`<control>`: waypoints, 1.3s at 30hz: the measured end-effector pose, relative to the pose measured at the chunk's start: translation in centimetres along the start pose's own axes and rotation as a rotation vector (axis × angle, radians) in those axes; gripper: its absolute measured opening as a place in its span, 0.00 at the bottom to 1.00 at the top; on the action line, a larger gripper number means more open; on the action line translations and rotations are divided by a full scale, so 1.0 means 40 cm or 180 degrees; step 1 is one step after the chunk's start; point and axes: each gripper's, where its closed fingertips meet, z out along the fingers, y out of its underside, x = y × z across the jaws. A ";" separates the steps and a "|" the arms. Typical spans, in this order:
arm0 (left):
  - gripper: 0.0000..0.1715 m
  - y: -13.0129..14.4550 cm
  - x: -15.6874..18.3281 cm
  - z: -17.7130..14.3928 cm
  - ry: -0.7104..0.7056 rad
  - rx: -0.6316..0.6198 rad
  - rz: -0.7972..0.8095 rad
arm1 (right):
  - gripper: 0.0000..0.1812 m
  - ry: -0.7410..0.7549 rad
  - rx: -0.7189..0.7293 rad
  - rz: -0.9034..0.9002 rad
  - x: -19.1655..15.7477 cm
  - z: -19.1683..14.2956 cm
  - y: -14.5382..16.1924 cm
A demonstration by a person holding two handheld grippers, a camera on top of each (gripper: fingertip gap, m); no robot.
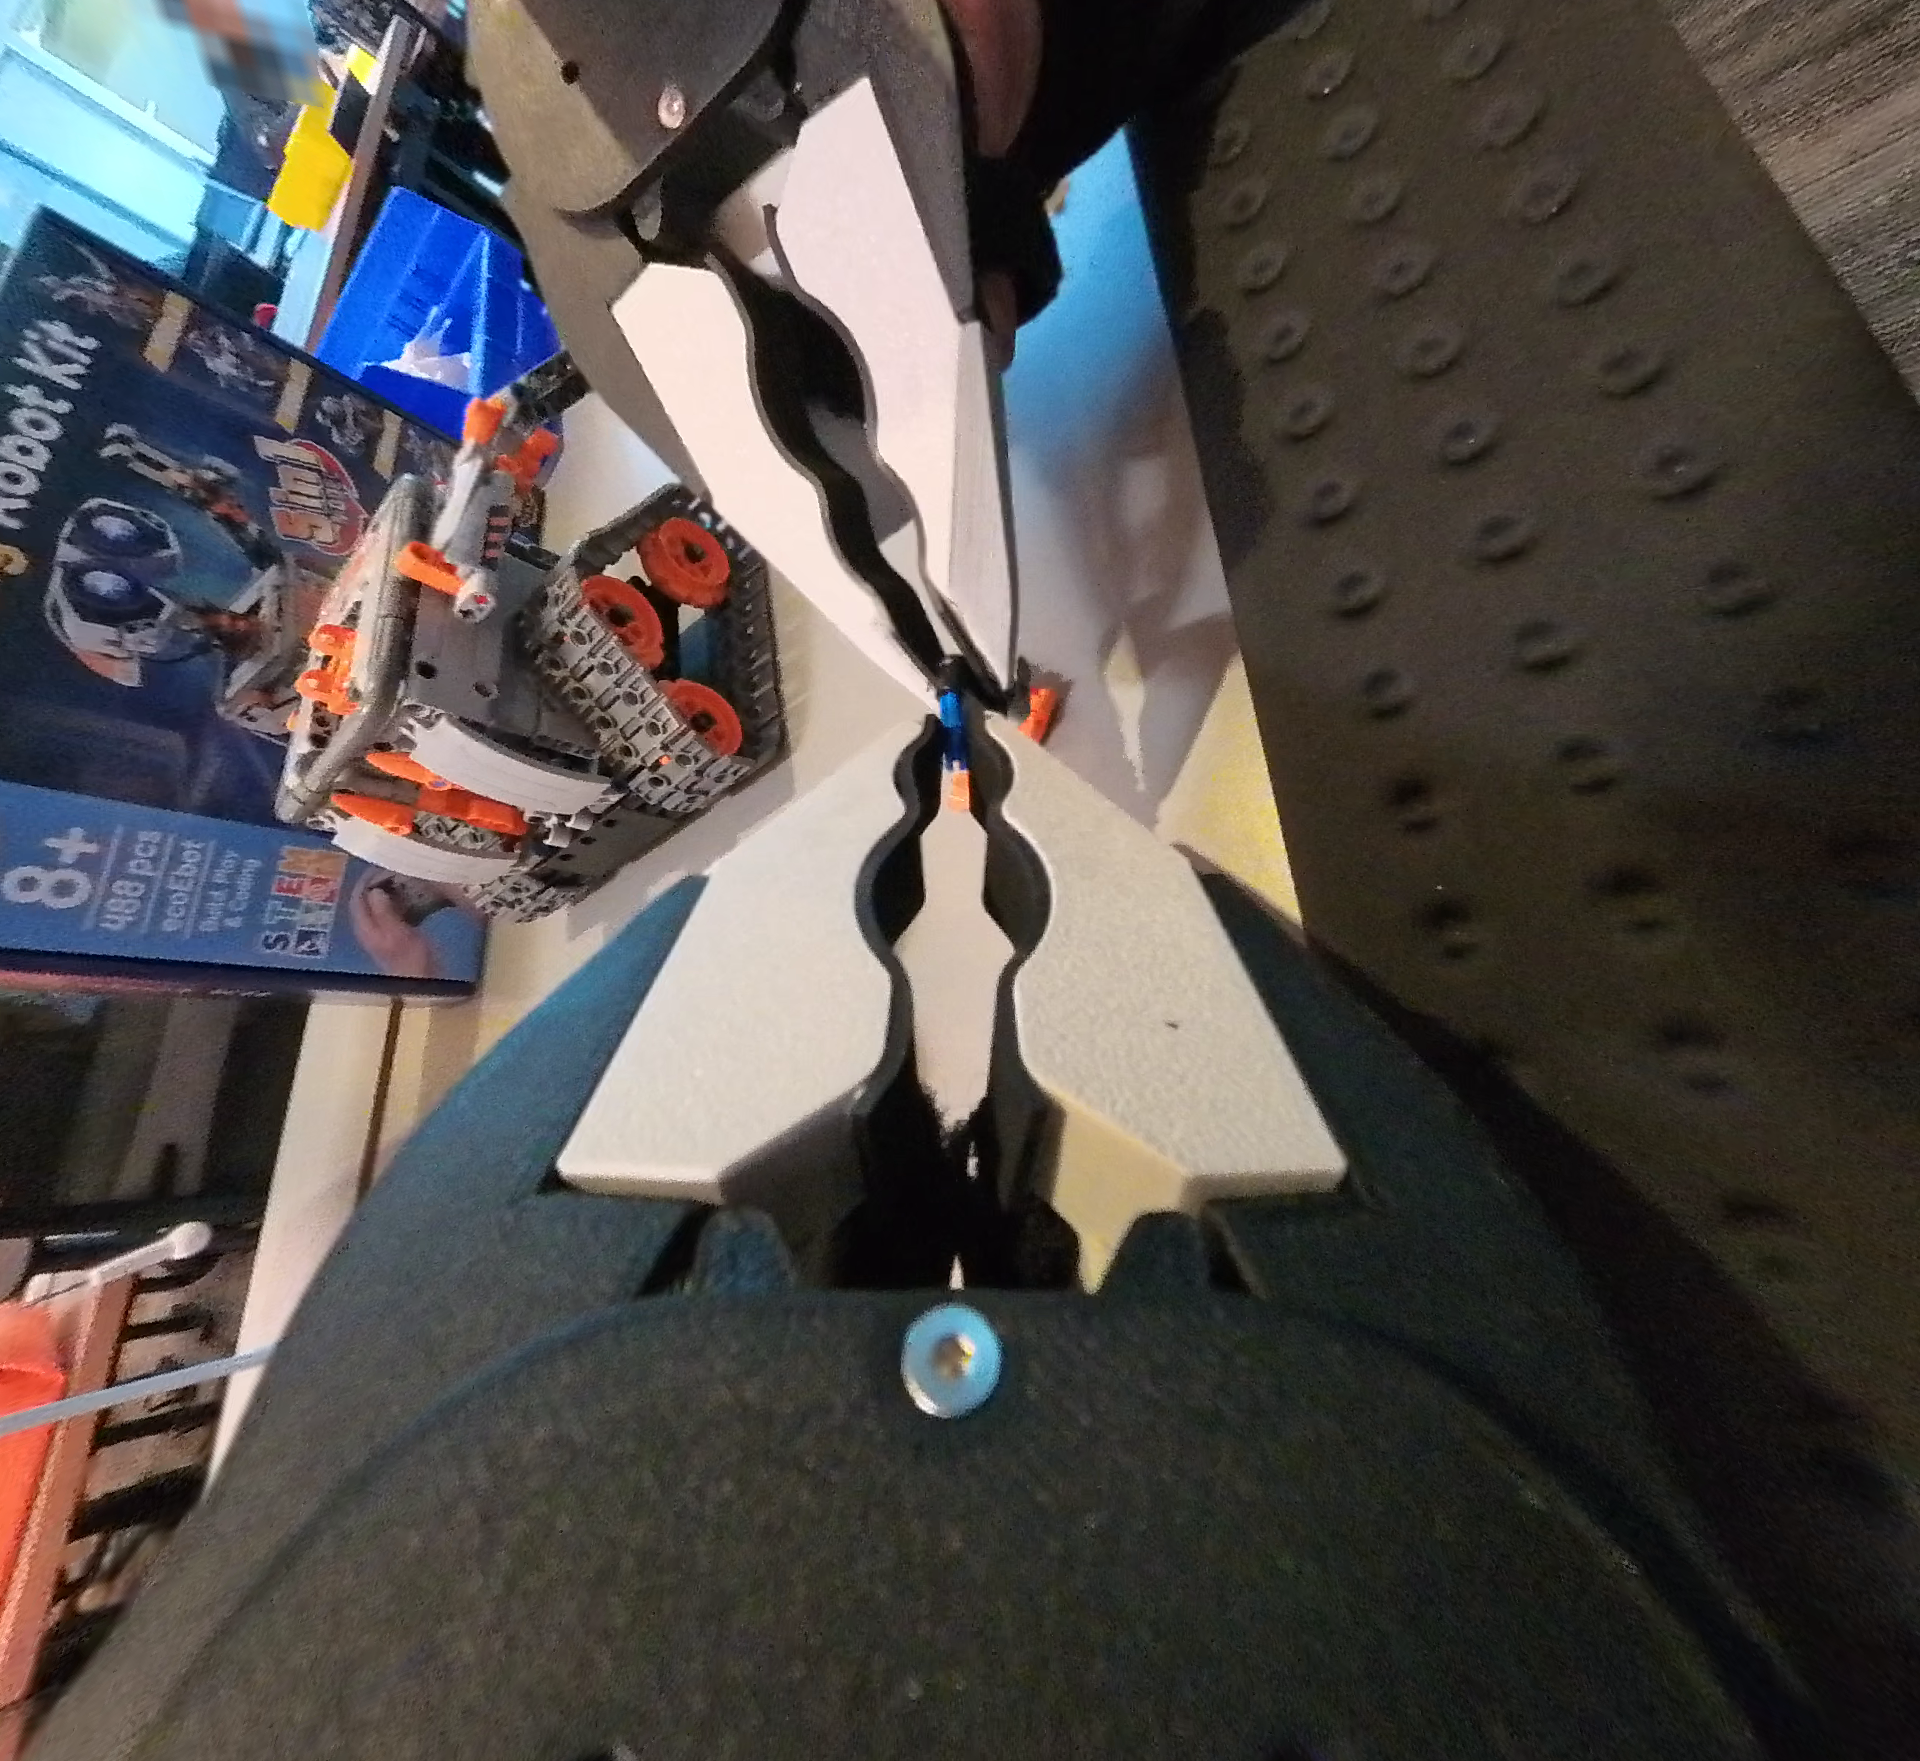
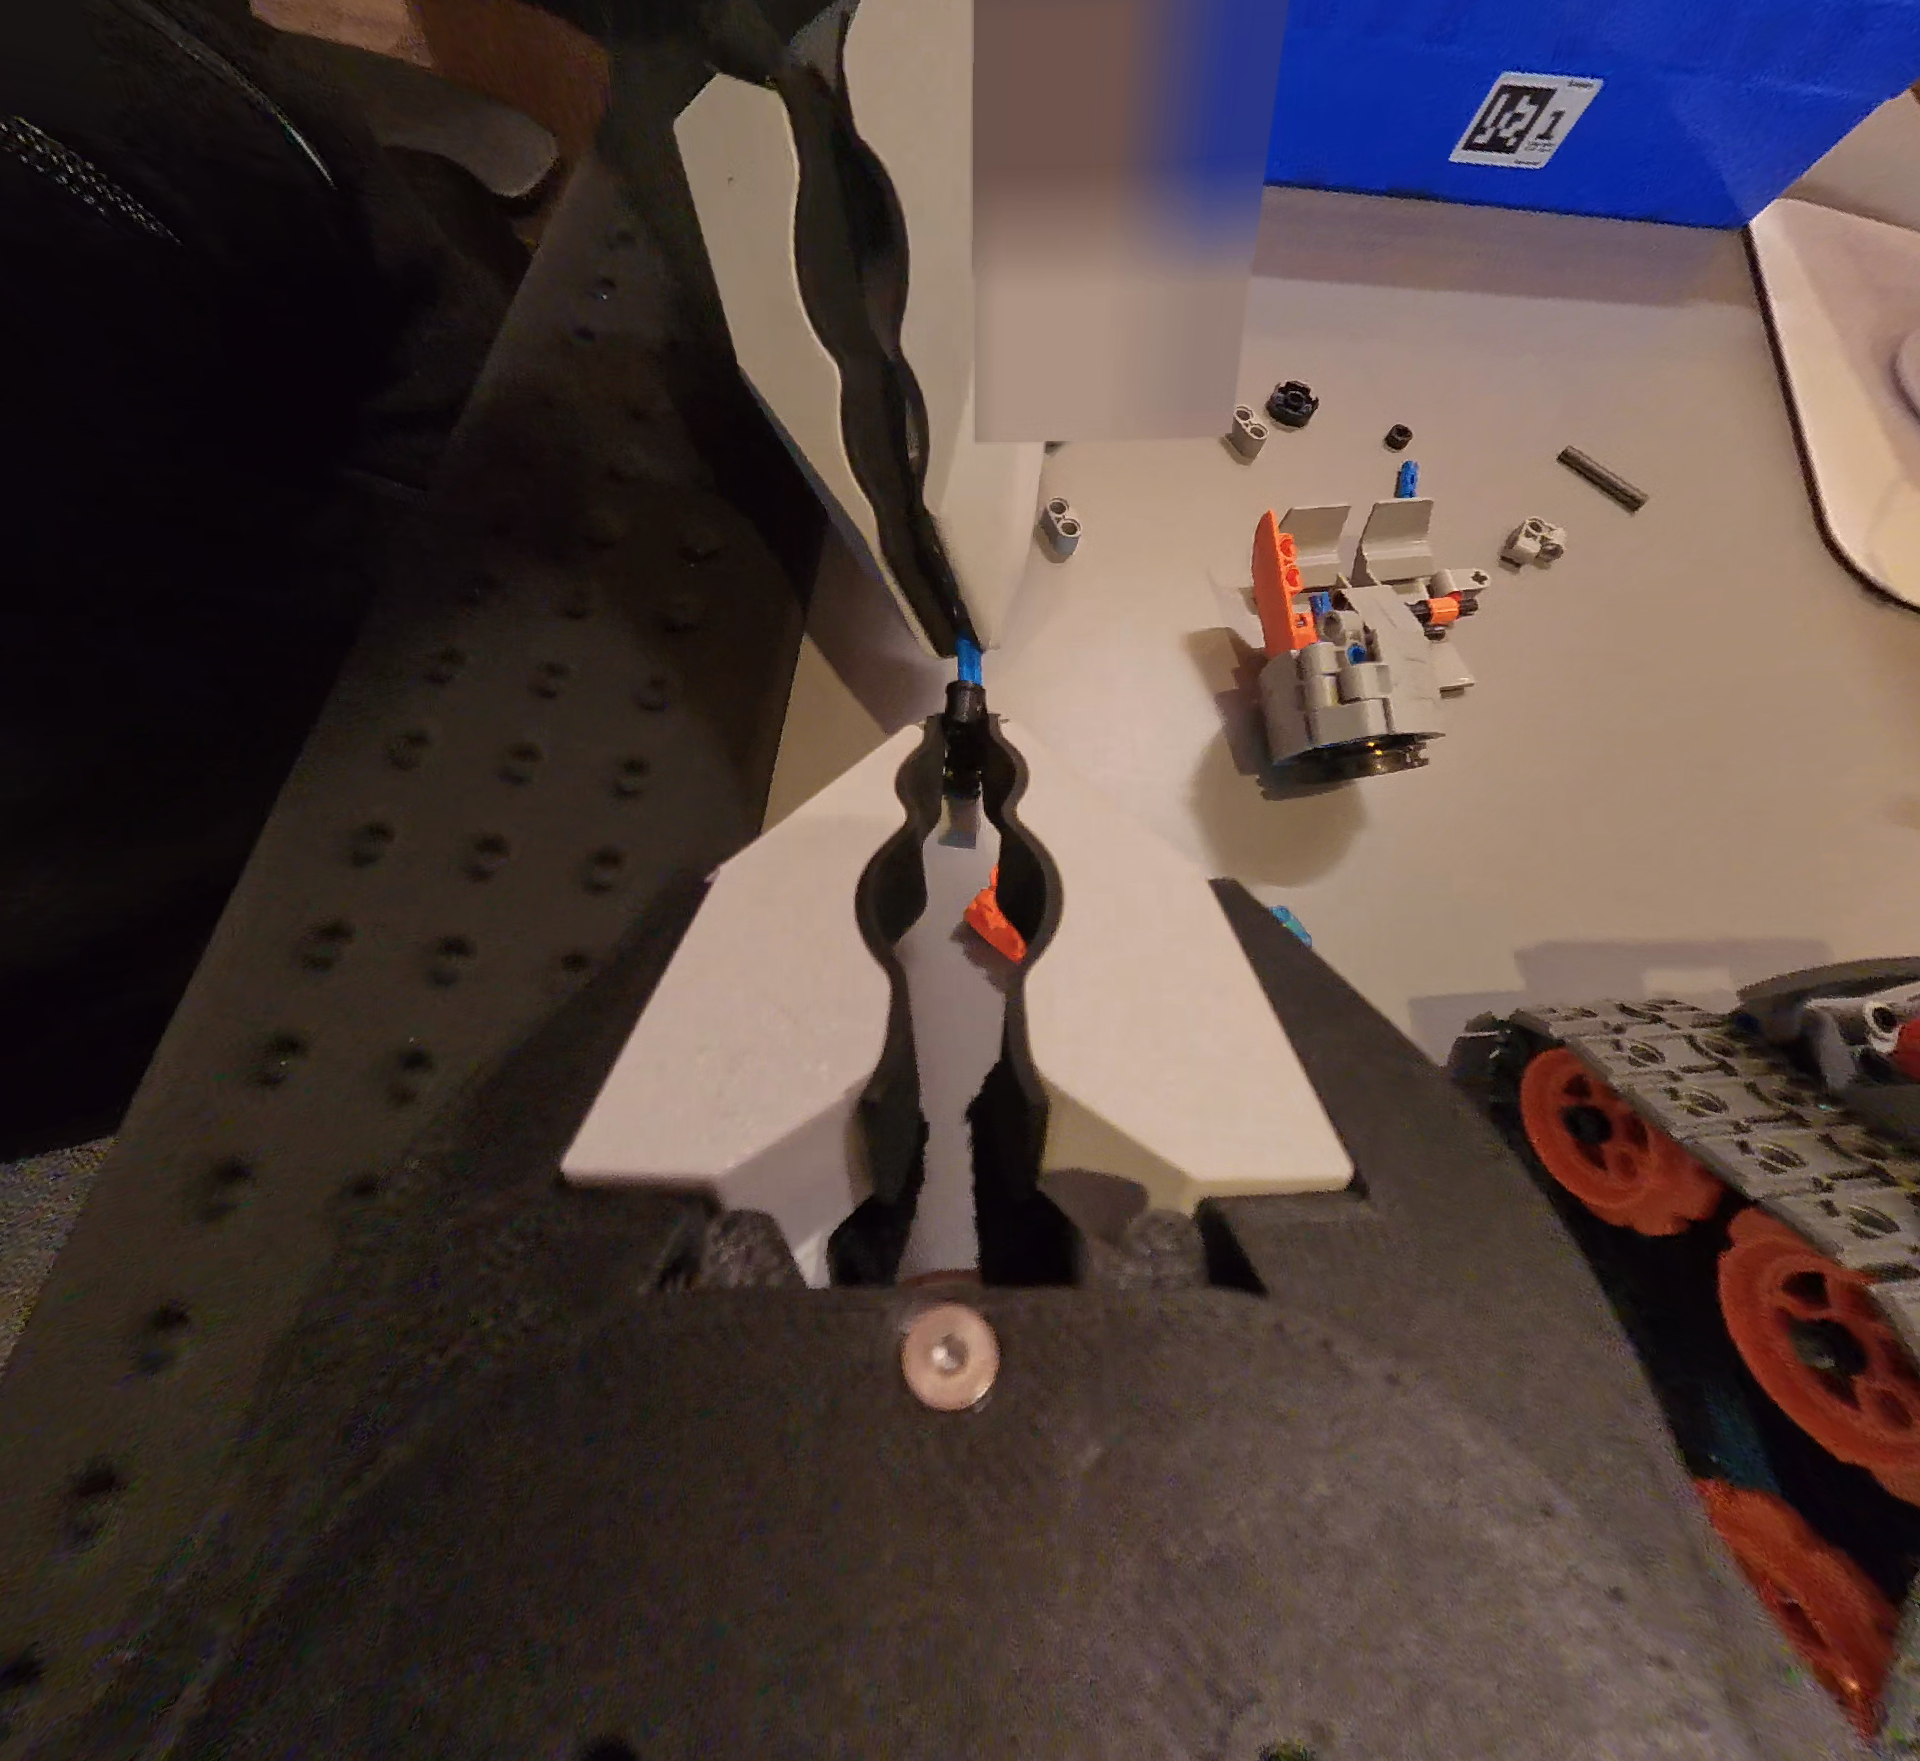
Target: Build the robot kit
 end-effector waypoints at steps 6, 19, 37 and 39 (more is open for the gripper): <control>0.01 0.005 0.013 0.003 0.0228 0.0040 -0.0188 | 0.02 0.0087 -0.0166 -0.0193 -0.005 0.011 0.011; 0.01 0.014 0.019 0.004 0.0591 0.0119 -0.0682 | 0.02 0.0451 -0.0402 -0.0647 0.001 0.014 0.009; 0.01 0.049 0.043 0.035 0.0627 -0.0286 -0.0579 | 0.02 0.0543 -0.0790 -0.0754 0.001 0.032 0.048; 0.01 0.049 0.047 0.035 0.0635 -0.0314 -0.0574 | 0.02 0.0531 -0.0803 -0.0747 -0.001 0.034 0.049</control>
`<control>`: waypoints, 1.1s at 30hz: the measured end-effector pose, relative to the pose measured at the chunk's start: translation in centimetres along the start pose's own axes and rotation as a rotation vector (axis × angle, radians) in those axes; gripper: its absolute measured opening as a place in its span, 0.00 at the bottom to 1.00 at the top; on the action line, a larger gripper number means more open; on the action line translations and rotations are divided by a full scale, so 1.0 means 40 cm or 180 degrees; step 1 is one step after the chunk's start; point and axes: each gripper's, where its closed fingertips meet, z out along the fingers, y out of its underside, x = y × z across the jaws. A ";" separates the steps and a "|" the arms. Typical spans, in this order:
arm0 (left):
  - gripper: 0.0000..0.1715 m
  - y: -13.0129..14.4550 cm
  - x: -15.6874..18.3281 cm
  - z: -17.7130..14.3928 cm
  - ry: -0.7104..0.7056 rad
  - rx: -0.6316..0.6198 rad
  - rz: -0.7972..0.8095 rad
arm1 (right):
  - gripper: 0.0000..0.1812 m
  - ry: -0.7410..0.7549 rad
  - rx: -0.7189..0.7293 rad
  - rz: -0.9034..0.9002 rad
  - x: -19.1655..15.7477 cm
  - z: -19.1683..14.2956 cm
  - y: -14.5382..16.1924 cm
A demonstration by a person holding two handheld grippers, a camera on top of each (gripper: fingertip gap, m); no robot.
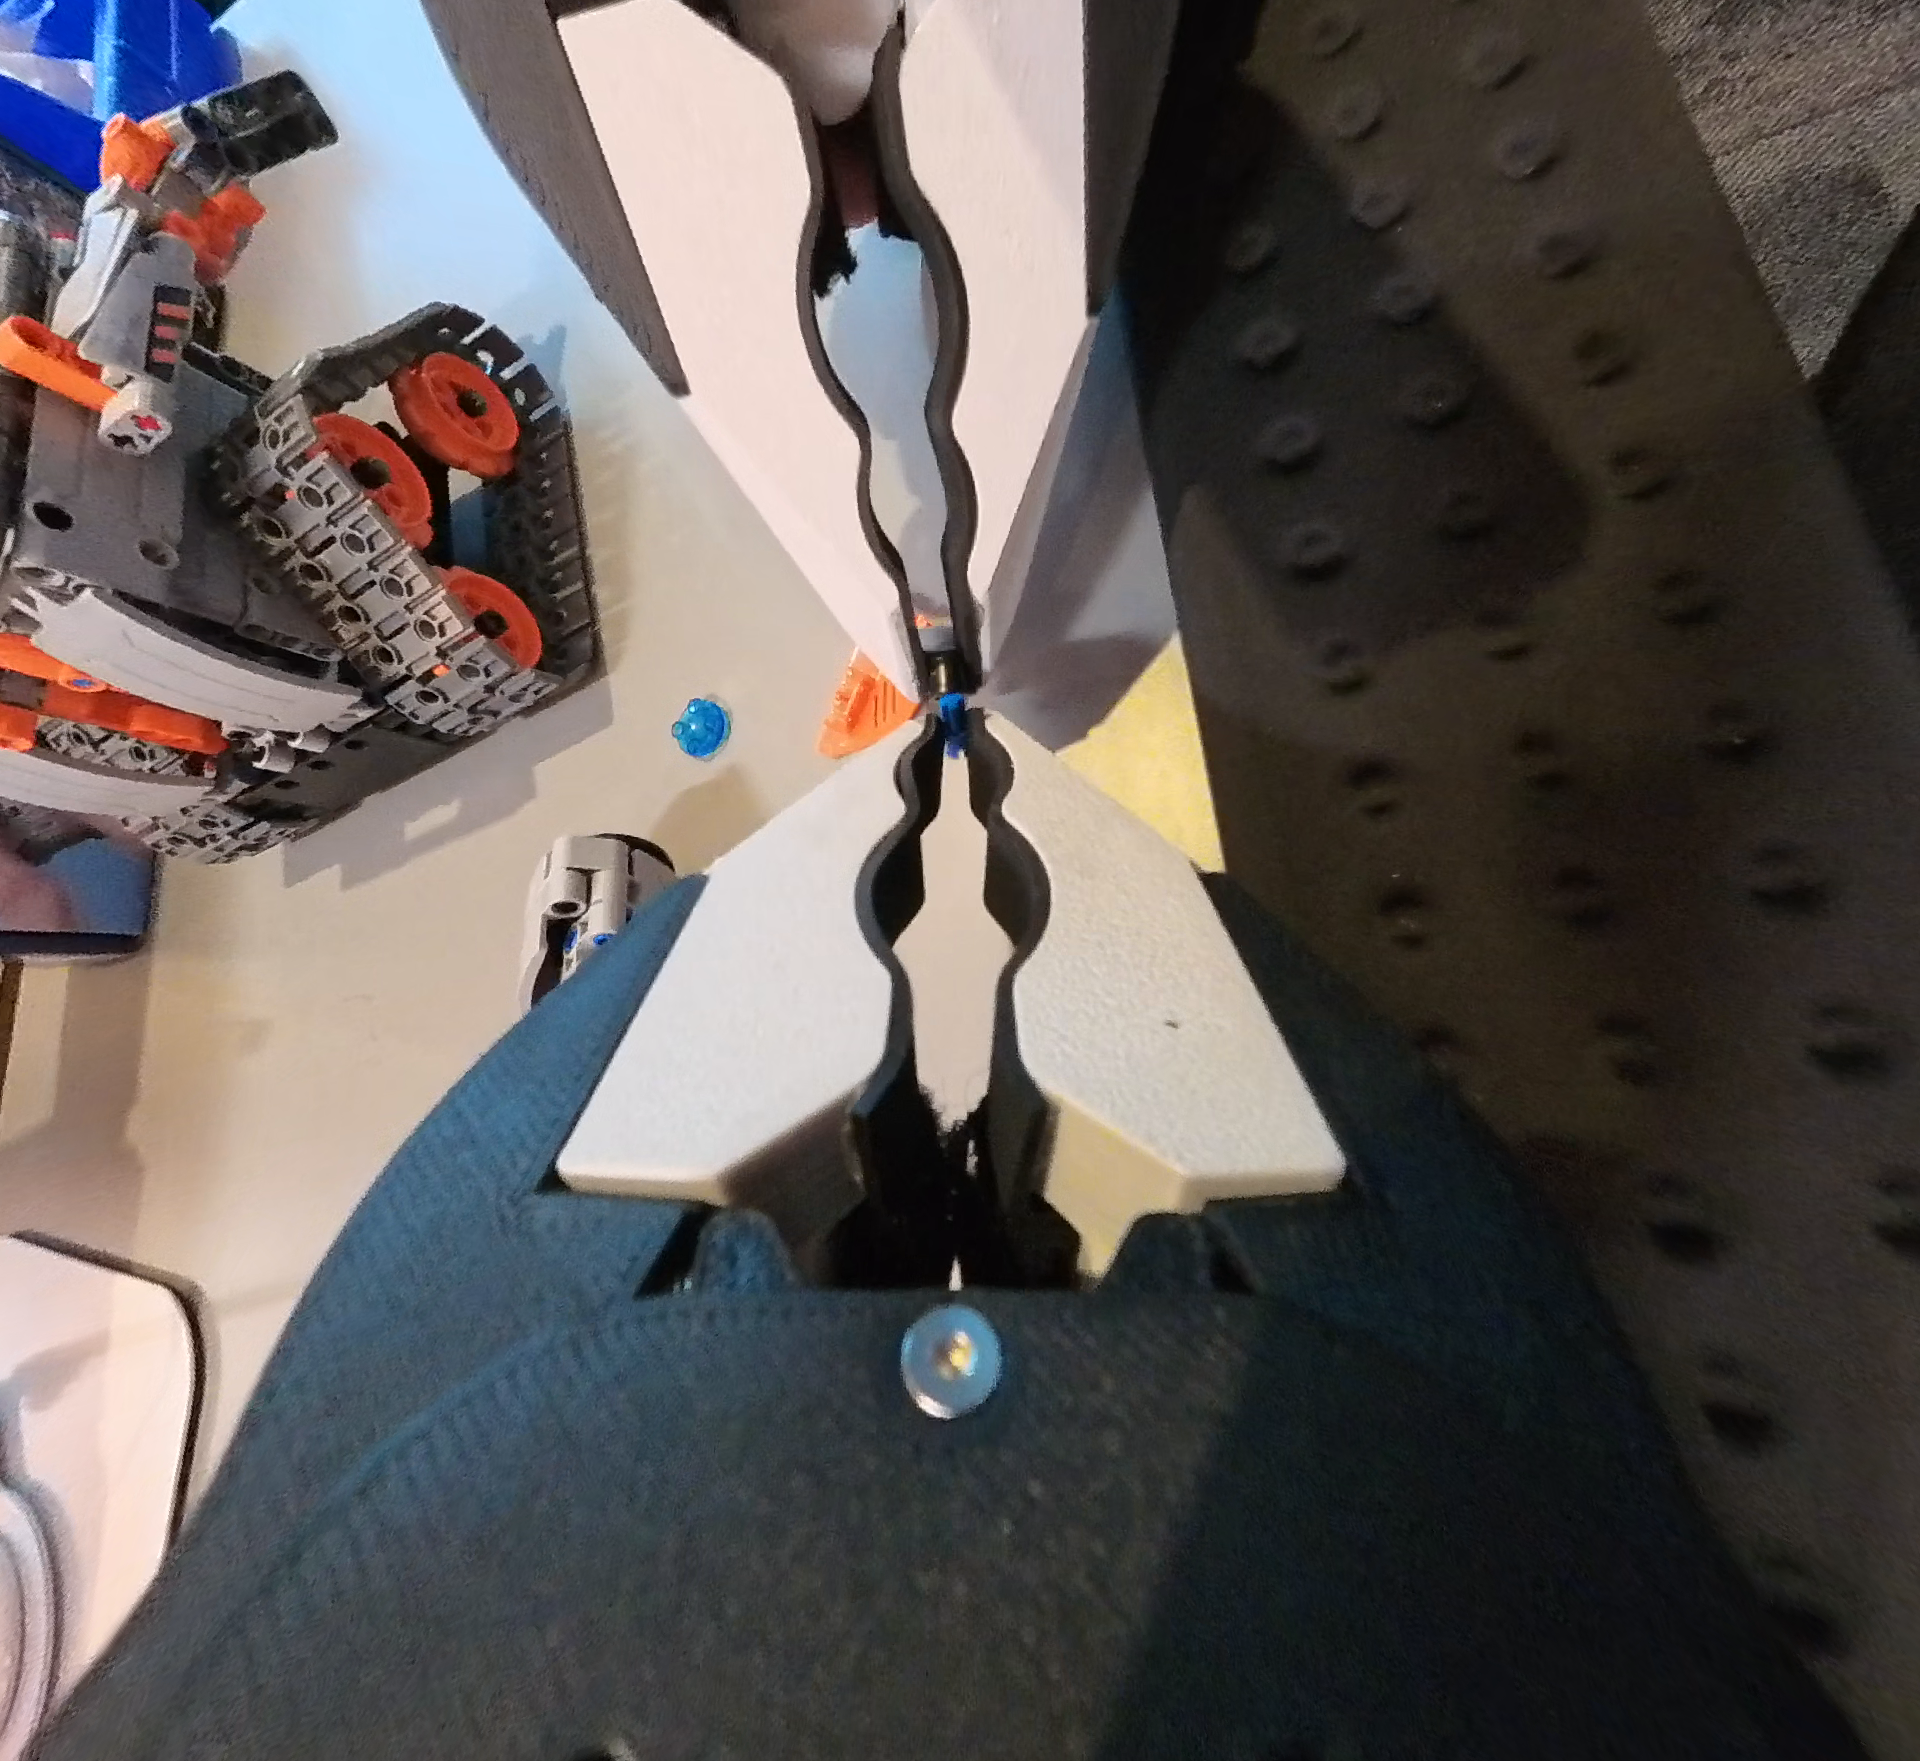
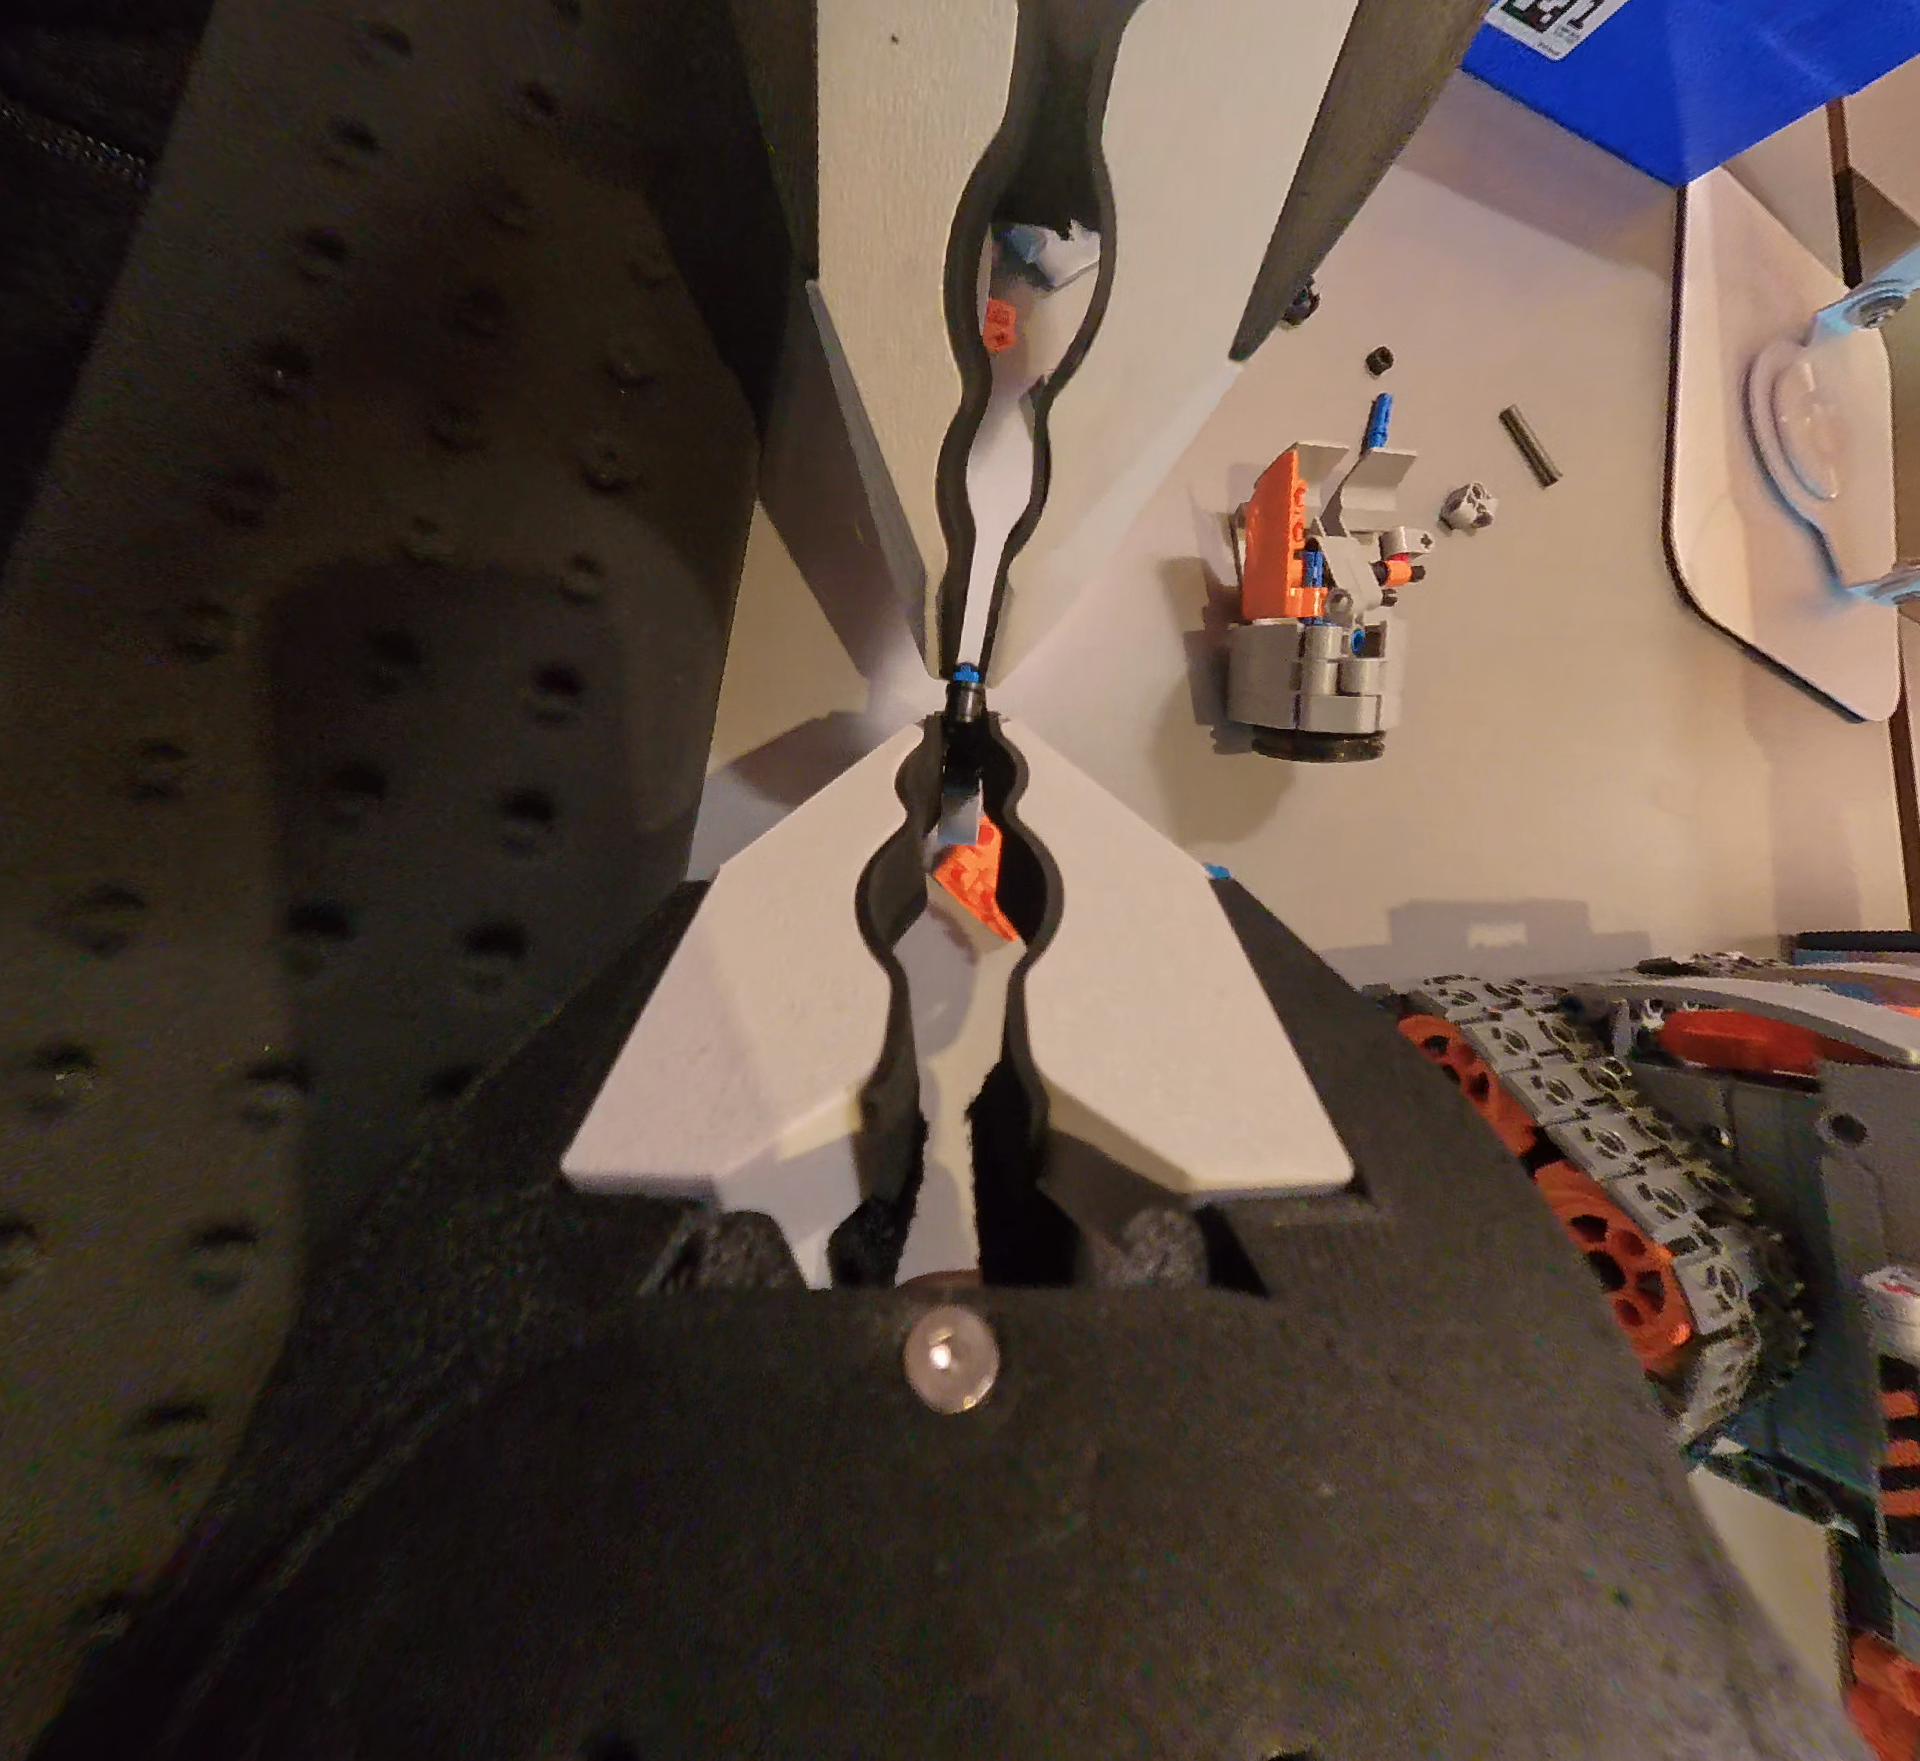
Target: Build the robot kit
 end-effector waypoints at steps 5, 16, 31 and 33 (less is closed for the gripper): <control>0.01 0.008 0.004 0.007 0.0009 -0.0090 -0.0004 | 0.02 0.0007 -0.0100 -0.0023 -0.002 0.006 0.011; 0.01 0.023 -0.001 0.013 0.0001 -0.0206 -0.0059 | 0.02 0.0015 -0.0113 0.0014 0.000 0.003 0.012; 0.01 0.030 0.008 0.021 0.0021 -0.0297 -0.0064 | 0.02 -0.0019 -0.0251 0.0026 -0.006 0.019 0.027; 0.01 0.033 0.008 0.023 0.0007 -0.0327 -0.0049 | 0.02 -0.0034 -0.0258 0.0022 -0.008 0.021 0.028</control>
